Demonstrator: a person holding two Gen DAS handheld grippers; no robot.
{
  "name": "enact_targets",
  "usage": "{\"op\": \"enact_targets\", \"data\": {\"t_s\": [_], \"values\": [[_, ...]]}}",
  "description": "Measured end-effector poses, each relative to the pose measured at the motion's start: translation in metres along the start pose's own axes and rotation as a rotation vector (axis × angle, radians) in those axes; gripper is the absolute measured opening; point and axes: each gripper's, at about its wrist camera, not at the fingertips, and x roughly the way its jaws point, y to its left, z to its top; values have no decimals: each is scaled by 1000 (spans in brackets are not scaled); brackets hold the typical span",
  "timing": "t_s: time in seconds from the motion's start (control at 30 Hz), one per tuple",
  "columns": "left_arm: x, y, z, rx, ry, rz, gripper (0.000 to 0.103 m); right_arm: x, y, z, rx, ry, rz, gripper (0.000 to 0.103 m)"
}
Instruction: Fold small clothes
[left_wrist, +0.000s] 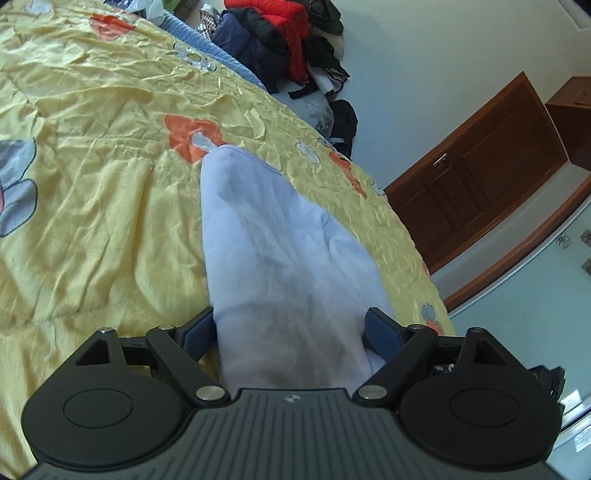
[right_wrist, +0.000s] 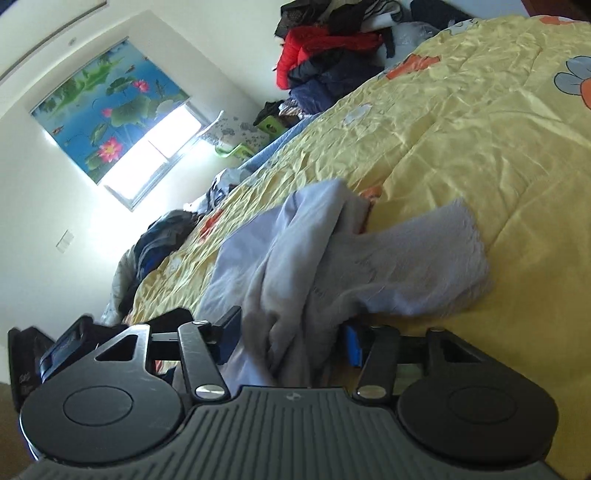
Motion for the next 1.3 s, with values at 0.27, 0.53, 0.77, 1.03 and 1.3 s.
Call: {"op": "enact_targets", "data": {"t_s": [0.27, 0.53, 0.77, 1.03, 1.3], "values": [[-5, -3, -4, 99, -50, 80, 21, 5, -4, 1, 47, 8, 10, 34], [-34, -4, 12, 126, -125, 112, 18, 15, 3, -3, 159, 14, 106, 32], [-53, 15, 23, 103, -106, 187, 18, 34, 34, -10, 82, 49, 114, 32], [-57, 1, 2, 215, -91, 332, 39, 6, 41, -18, -58, 3, -75, 50], [-72, -8, -21, 315, -82, 476, 68, -42, 72, -33, -310, -119, -150, 50]]}}
